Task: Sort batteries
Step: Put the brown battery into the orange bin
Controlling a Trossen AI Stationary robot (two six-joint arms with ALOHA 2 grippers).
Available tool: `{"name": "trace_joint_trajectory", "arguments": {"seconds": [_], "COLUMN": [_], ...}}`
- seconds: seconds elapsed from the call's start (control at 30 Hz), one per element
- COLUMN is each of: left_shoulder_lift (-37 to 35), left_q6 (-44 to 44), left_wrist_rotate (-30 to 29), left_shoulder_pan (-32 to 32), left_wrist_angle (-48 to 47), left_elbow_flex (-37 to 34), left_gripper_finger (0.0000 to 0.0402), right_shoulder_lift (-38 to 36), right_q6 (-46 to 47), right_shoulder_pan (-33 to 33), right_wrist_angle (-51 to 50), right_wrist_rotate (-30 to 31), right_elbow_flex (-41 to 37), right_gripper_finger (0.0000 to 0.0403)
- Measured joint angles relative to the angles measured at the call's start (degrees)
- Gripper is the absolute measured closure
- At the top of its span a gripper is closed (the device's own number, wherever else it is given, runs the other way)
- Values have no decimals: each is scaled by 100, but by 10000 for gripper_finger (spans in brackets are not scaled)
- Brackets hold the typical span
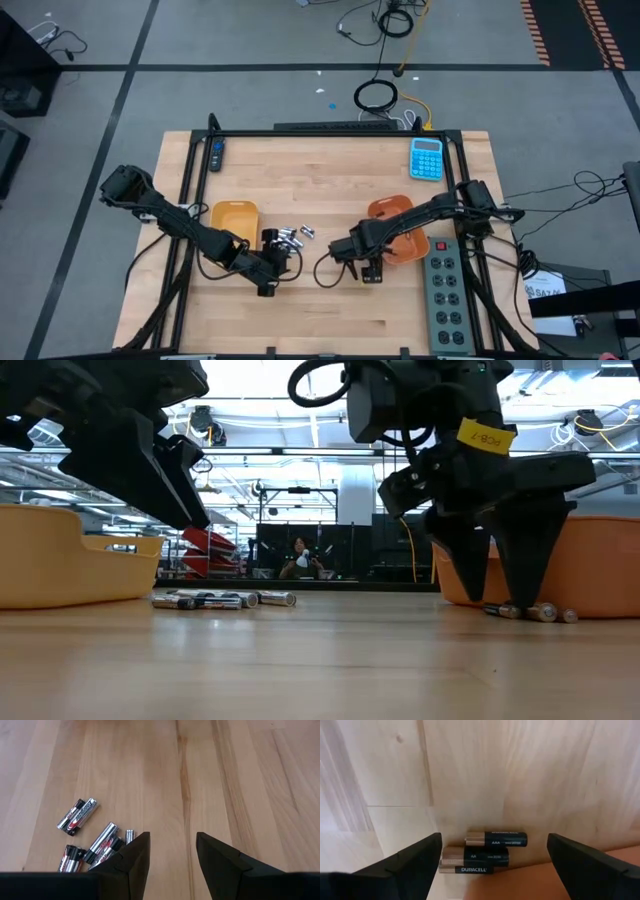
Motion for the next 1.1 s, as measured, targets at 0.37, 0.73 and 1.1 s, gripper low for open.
{"name": "trace_joint_trajectory", "arguments": {"seconds": [0.37, 0.73, 1.1], "left_shoulder_lift": [0, 0, 0], "left_q6": [36, 35, 35], "left_wrist_rotate": [-1, -1, -7], "left_shoulder_pan": [0, 0, 0], "left_wrist_angle": [11, 15, 27], "left_elbow_flex": [0, 0, 0], "left_gripper_finger": [231, 231, 231], "right_shoulder_lift": [2, 2, -33], "right_q6": [116, -30, 53], "right_shoulder_pan": [2, 11, 7], "right_wrist_angle": [81, 267, 668], "right_wrist_rotate": [70, -108, -69], "right_elbow_flex": [-220, -220, -465], "right_gripper_finger": [51, 114, 247]}}
